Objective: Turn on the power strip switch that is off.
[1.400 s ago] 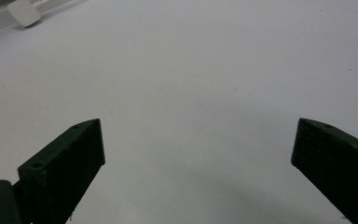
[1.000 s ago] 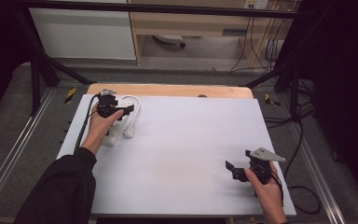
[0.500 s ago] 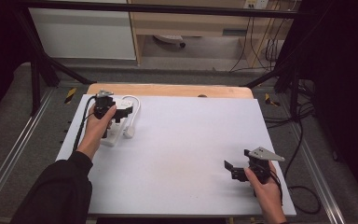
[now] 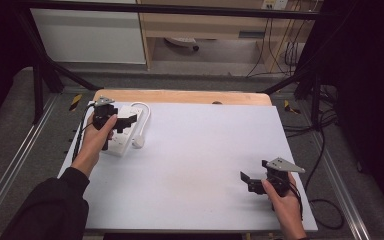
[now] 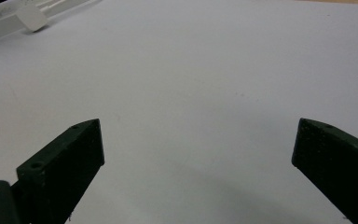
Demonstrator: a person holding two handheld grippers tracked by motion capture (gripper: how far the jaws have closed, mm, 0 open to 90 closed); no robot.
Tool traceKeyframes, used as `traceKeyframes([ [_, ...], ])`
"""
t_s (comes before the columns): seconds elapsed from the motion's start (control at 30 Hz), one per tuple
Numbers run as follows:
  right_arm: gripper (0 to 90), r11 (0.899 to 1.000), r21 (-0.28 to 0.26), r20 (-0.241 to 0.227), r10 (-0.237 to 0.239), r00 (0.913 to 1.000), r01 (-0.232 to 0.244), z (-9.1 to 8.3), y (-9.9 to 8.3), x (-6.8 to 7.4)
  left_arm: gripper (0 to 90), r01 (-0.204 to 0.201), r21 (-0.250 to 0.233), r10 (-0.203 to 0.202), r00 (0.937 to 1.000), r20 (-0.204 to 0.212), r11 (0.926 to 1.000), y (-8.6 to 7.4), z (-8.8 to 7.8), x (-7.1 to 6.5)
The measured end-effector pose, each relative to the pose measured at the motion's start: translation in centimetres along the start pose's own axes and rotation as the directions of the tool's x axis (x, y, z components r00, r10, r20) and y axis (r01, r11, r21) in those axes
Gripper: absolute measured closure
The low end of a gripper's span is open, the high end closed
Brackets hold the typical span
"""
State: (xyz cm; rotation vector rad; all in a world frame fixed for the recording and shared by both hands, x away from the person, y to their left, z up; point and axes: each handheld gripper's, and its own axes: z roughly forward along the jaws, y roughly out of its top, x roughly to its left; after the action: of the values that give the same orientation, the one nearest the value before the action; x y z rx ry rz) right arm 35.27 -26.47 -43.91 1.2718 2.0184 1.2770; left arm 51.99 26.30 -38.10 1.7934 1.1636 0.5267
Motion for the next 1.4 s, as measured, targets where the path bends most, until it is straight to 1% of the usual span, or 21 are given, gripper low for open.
traceKeyframes([
  [0.2,2.7,1.0,-0.002,0.0,0.001,1.0,-0.001,0.0,0.0,0.0,9.4,-0.017,0.008,0.017,0.9998,-0.007,0.9998,0.0,-0.8,-0.5],
  [0.27,2.6,1.0,-0.003,0.0,0.0,1.0,0.0,0.0,0.0,0.0,8.8,-0.015,0.014,0.015,0.9999,-0.005,0.9998,0.0,-1.0,-0.7],
  [0.3,2.6,1.0,-0.003,0.0,-0.001,1.0,0.001,0.0,0.0,0.0,7.9,-0.008,0.005,0.008,0.9999,-0.007,1.0,-0.1,-1.2,-0.8],
  [0.33,2.6,1.0,-0.003,0.0,0.001,1.0,-0.001,0.0,0.0,0.0,7.2,-0.006,-0.006,0.006,1.0,0.0,1.0,-0.2,-1.4,-0.9],
  [0.43,2.6,1.0,-0.001,-0.001,-0.002,1.0,0.002,0.0,0.0,0.1,6.9,-0.013,-0.015,0.013,0.9999,0.01,0.9998,-0.6,-1.7,-1.3],
  [0.47,2.6,1.0,-0.001,-0.001,-0.002,1.0,0.002,0.0,0.0,0.1,6.9,-0.021,-0.008,0.022,0.9997,0.013,0.9997,-0.7,-1.9,-1.4],
  [0.6,2.6,1.0,0.0,0.0,-0.001,1.0,0.001,0.0,0.0,0.1,6.9,-0.036,-0.012,0.036,0.9991,0.021,0.9993,-1.0,-2.5,-2.1],
  [0.77,2.6,1.0,0.002,0.0,-0.004,1.0,0.004,0.0,0.0,0.1,7.2,-0.053,-0.023,0.054,0.9975,0.045,0.9983,-1.3,-3.4,-3.1],
  [0.93,2.6,1.0,0.002,0.001,-0.003,1.0,0.003,0.0,0.0,0.1,7.2,-0.058,-0.048,0.061,0.9959,0.067,0.9971,-1.8,-4.8,-4.0],
  [1.13,2.6,1.0,0.002,0.001,-0.002,1.0,0.002,0.0,0.0,0.2,7.5,-0.056,-0.068,0.061,0.9947,0.082,0.9961,-2.7,-6.7,-4.4],
  [1.4,2.5,1.0,0.0,0.001,0.002,1.0,-0.002,0.0,0.0,0.2,7.5,-0.059,-0.083,0.067,0.993,0.098,0.9948,-4.8,-9.3,-4.7],
])
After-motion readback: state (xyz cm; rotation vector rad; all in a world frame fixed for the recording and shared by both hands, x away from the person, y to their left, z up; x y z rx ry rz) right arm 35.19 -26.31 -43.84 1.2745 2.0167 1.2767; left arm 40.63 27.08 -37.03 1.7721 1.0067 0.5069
